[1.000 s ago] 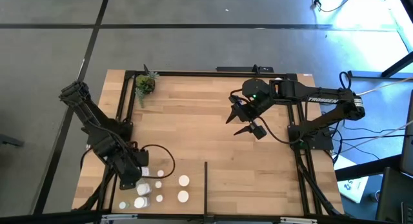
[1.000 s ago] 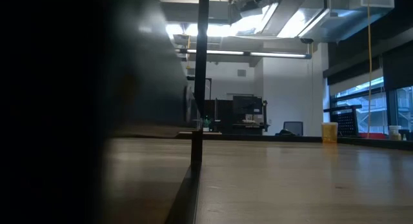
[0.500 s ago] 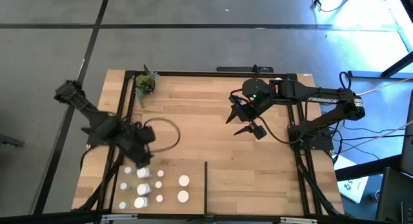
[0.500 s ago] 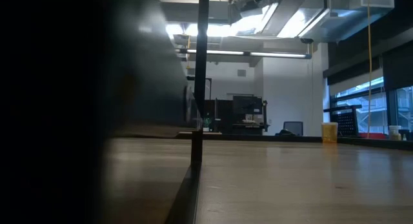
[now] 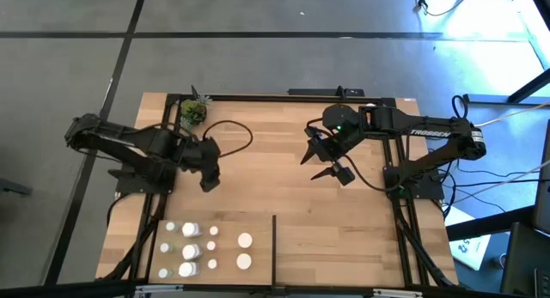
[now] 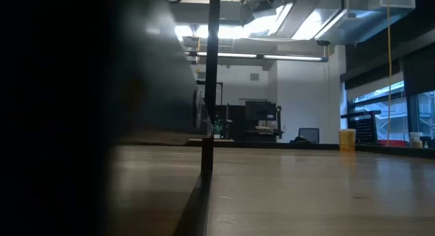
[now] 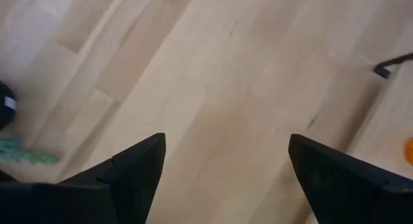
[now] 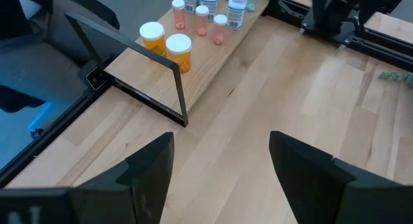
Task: Pick and place medicine bottles onto shelf by color
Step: Put the orange pill bottle on the shelf aligned with the other orange pill bottle
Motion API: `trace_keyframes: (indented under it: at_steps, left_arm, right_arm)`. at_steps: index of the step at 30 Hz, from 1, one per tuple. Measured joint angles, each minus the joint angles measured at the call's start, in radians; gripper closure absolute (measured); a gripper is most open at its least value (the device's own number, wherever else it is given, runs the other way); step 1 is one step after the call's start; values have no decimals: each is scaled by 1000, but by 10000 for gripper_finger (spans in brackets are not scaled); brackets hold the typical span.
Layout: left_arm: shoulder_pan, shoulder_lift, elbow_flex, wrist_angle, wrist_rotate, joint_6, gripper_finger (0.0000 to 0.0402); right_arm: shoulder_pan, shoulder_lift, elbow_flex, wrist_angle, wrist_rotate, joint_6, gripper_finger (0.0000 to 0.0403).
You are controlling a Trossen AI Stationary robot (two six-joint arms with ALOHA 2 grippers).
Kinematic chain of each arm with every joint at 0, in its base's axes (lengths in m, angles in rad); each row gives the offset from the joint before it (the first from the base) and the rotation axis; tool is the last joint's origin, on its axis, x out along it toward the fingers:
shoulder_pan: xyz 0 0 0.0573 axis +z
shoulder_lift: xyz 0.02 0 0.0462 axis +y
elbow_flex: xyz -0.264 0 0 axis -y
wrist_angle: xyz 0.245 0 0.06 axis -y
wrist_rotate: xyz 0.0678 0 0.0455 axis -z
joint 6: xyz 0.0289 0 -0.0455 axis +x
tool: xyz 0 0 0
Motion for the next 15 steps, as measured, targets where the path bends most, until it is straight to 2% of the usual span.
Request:
trace_keyframes:
  at_steps: [6,11,13,15]
  left_arm:
    - [50,0,0,3,0,90,80]
    - [55,1,0,39,-1,135,80]
    - [55,1,0,58,-1,140,80]
    - [55,1,0,62,-1,142,80]
  right_arm:
    - [6,0,0,3,-3,106,146]
    - [7,0,0,3,-76,214,146]
    - [7,0,0,4,-70,277,146]
    - [8,0,0,0,-18,359,146]
